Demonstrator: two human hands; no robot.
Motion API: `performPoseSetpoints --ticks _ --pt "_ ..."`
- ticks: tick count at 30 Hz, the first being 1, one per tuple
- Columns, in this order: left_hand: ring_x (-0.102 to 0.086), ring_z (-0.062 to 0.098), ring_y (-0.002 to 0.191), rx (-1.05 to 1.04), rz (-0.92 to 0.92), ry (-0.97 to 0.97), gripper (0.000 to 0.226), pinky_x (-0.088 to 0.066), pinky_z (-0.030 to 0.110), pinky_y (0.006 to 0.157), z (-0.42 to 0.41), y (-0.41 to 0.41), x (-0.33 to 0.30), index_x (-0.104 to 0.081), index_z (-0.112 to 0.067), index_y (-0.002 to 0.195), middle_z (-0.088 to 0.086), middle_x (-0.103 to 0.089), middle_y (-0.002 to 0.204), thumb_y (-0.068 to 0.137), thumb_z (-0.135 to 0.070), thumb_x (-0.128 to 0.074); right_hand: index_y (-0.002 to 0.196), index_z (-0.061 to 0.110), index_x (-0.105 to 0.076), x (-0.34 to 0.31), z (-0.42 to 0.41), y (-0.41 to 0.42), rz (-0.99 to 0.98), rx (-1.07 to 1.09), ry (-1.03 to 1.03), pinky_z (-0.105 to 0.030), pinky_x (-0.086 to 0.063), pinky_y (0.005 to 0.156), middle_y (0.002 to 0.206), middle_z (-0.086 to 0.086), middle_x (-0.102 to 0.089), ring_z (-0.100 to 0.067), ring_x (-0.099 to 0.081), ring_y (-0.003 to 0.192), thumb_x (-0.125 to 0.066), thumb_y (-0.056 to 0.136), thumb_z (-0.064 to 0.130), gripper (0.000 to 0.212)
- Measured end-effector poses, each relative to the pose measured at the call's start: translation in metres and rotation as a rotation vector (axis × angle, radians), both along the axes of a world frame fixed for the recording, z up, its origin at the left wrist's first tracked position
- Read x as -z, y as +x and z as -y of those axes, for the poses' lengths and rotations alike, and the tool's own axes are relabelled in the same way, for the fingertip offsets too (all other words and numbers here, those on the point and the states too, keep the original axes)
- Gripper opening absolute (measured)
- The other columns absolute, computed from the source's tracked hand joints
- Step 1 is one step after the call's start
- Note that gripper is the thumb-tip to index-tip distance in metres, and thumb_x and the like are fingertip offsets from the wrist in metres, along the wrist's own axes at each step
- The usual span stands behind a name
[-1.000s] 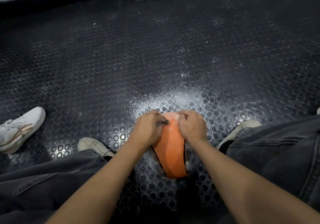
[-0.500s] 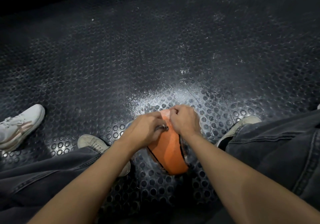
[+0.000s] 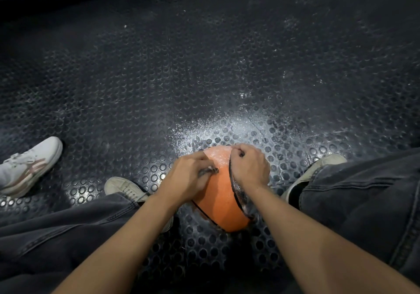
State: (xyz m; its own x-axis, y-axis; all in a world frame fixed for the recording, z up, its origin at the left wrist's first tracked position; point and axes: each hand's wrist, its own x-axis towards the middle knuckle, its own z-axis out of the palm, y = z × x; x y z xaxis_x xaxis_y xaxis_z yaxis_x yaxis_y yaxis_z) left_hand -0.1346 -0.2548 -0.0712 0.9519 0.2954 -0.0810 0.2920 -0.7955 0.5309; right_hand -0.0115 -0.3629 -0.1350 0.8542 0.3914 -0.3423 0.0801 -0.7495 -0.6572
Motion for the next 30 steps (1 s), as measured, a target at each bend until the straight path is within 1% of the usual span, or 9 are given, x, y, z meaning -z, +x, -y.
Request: performPoseSetpoints --ticks 2,5,9,12,16,18,21,24,30 --pt "-0.060 0.007 0.077 0.078 -0.051 -0.032 0.015 -0.050 0.017 0.072 0.002 0.000 -0.003 -0.074 -0.016 0.100 -0.005 -0.065 0.095 0.090 -0.019 -0.063 0.104 0.031 -0.071 0.002 0.000 0.001 -0.002 -0.024 0.016 -0.038 -0.051 0.085 0.092 0.012 -0.067 -0.011 -0.056 0.075 -0.047 0.099 0.033 0.025" --pt "-0.057 0.010 0.080 -0.087 -0.039 0.047 0.017 -0.049 0.022 0.076 -0.006 0.012 0.005 -0.073 -0.015 0.101 -0.005 -0.063 0.097 0.093 -0.019 -0.058 0.109 0.030 -0.071 0.003 -0.001 0.000 -0.008 -0.068 0.038 -0.032 -0.043 0.074 0.088 0.013 -0.065 -0.007 -0.047 0.065 -0.048 0.100 0.033 0.025" --pt "-0.057 0.007 0.077 -0.023 -0.034 0.005 0.014 -0.046 0.014 0.072 -0.001 -0.005 0.000 -0.074 -0.017 0.099 -0.007 -0.062 0.095 0.091 -0.016 -0.062 0.106 0.032 -0.070 0.002 -0.004 -0.003 -0.002 -0.076 0.017 -0.043 -0.052 0.089 0.100 0.014 -0.064 -0.013 -0.056 0.079 -0.047 0.100 0.033 0.023" --pt "-0.059 0.007 0.075 0.130 -0.062 -0.026 0.014 -0.051 0.020 0.069 0.001 -0.005 -0.005 -0.074 -0.018 0.096 -0.007 -0.063 0.093 0.090 -0.020 -0.062 0.102 0.033 -0.071 0.003 -0.004 0.001 -0.011 -0.102 0.051 -0.041 -0.051 0.083 0.104 0.012 -0.069 -0.010 -0.055 0.073 -0.048 0.098 0.033 0.023" --pt "-0.056 0.009 0.078 -0.119 -0.023 0.036 0.016 -0.049 0.023 0.075 -0.003 0.013 0.005 -0.074 -0.014 0.100 -0.005 -0.063 0.095 0.093 -0.018 -0.060 0.106 0.033 -0.070 0.001 -0.003 -0.003 0.005 -0.116 0.048 -0.043 -0.050 0.084 0.105 0.011 -0.066 -0.011 -0.052 0.078 -0.049 0.099 0.032 0.022" --pt "-0.056 0.009 0.078 -0.037 -0.050 0.029 0.017 -0.045 0.019 0.073 -0.002 0.005 0.002 -0.074 -0.015 0.100 -0.005 -0.063 0.094 0.092 -0.021 -0.060 0.105 0.033 -0.069 -0.004 -0.003 -0.005 0.018 -0.137 0.015 -0.044 -0.051 0.090 0.101 0.013 -0.060 -0.014 -0.057 0.087 -0.048 0.099 0.033 0.022" --pt "-0.060 0.011 0.075 0.128 -0.098 -0.018 0.015 -0.051 0.027 0.070 0.000 -0.001 -0.008 -0.075 -0.019 0.097 -0.006 -0.064 0.092 0.090 -0.022 -0.062 0.104 0.031 -0.070 -0.010 -0.002 -0.003 0.016 -0.170 0.009 -0.045 -0.050 0.091 0.100 0.012 -0.058 -0.015 -0.058 0.094 -0.047 0.099 0.031 0.023" --pt "-0.060 0.016 0.078 0.025 -0.066 0.055 0.015 -0.052 0.035 0.075 -0.005 0.016 -0.002 -0.075 -0.017 0.097 -0.003 -0.062 0.093 0.090 -0.018 -0.061 0.106 0.030 -0.071 -0.012 -0.001 -0.004 0.028 -0.182 0.017 -0.046 -0.049 0.091 0.098 0.011 -0.059 -0.016 -0.058 0.092 -0.047 0.098 0.030 0.025" --pt "-0.061 0.011 0.072 0.164 -0.107 -0.033 0.016 -0.050 0.025 0.066 0.005 -0.004 -0.012 -0.076 -0.020 0.095 -0.006 -0.063 0.090 0.090 -0.024 -0.061 0.104 0.029 -0.069 -0.012 0.000 -0.002 0.037 -0.179 -0.013 -0.036 -0.034 0.096 0.103 0.009 -0.062 -0.016 -0.055 0.101 -0.045 0.101 0.030 0.025"
